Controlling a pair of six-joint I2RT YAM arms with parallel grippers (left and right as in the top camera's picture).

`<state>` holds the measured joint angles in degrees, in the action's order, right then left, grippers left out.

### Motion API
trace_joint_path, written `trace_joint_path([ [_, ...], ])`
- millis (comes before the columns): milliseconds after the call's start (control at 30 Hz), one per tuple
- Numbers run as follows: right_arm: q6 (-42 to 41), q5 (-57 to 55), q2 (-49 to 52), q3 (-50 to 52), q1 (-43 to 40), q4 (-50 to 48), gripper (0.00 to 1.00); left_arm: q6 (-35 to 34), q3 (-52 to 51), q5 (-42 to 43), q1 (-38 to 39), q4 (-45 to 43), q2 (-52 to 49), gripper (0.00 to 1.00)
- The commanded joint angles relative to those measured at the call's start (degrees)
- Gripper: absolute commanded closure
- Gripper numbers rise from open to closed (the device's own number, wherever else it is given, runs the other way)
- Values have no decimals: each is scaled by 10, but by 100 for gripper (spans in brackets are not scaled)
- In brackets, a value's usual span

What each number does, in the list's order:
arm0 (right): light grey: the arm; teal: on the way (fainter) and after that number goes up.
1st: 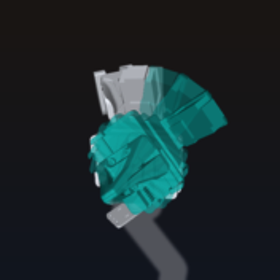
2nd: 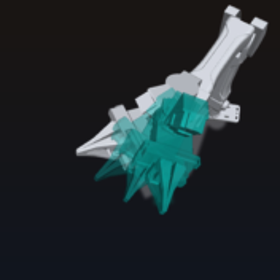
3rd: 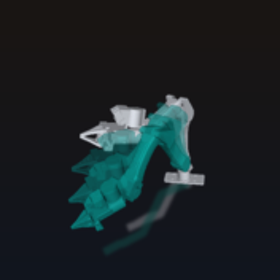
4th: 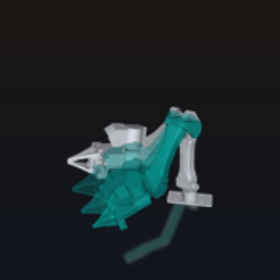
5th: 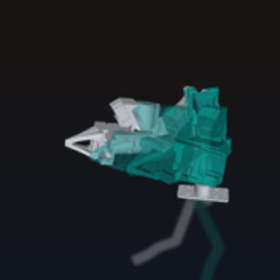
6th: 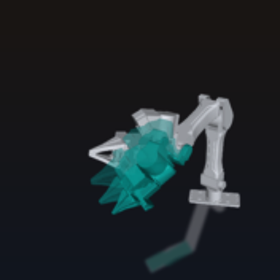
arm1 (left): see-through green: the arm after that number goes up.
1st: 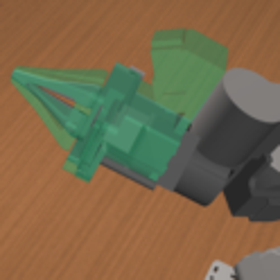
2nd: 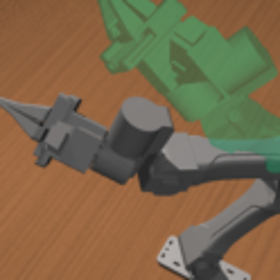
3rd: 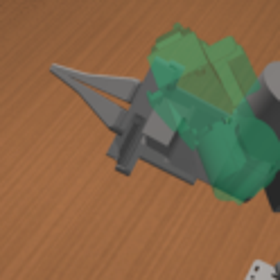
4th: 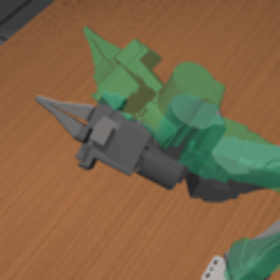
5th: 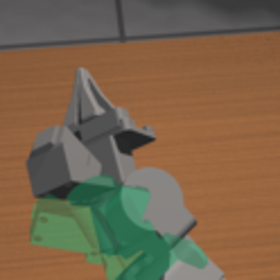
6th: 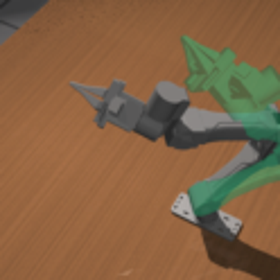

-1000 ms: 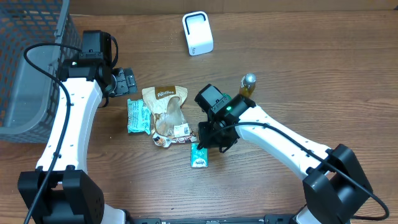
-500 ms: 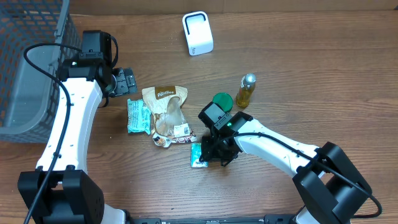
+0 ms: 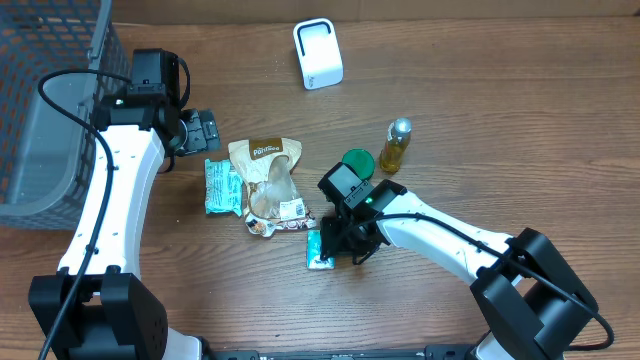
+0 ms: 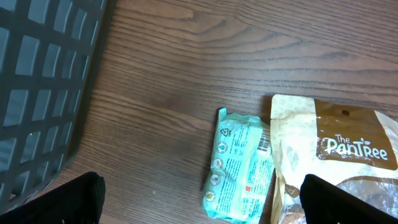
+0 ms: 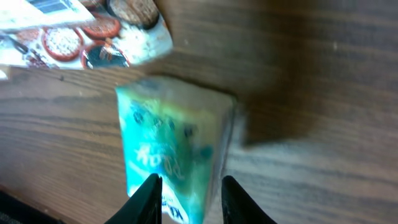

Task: Scan the item barcode
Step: 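Lift the green-white packet up to the white scanner with the right gripper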

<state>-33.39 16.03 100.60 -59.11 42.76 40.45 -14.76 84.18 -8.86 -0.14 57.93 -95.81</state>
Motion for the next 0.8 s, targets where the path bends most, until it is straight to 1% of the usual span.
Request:
trace_joint_path([
  [0,4,-14,-2,23,1,-27,72,9,11,-5,-2,2,-1,1],
  [67,4,-14,-2,37,1,-43,73,8,11,-5,-2,2,-1,0],
  [267,4,-57,-2,54,1,-54,82,9,11,-5,-2,2,-1,0],
  [367,5,-61,-2,55,1,-57,83,8,11,-5,-2,2,-1,0],
  [400,5,-61,-2,54,1,-56,87,9,11,-5,-2,2,-1,0],
  [433,5,-58,-2,51,-1,-50,94,8,11,-5,-2,2,-1,0],
  [467,7,-56,-3,45,-3,-39,96,8,11,-5,-2,2,-1,1],
  [567,44,-53,-11,7,-10,12,96,9,11,-5,-2,2,-1,0],
  [633,77,-60,-21,-37,-12,47,96,9,11,-5,-2,2,-1,0],
  [767,149,-109,-36,-177,-12,119,96,8,11,-5,-2,2,-1,0],
])
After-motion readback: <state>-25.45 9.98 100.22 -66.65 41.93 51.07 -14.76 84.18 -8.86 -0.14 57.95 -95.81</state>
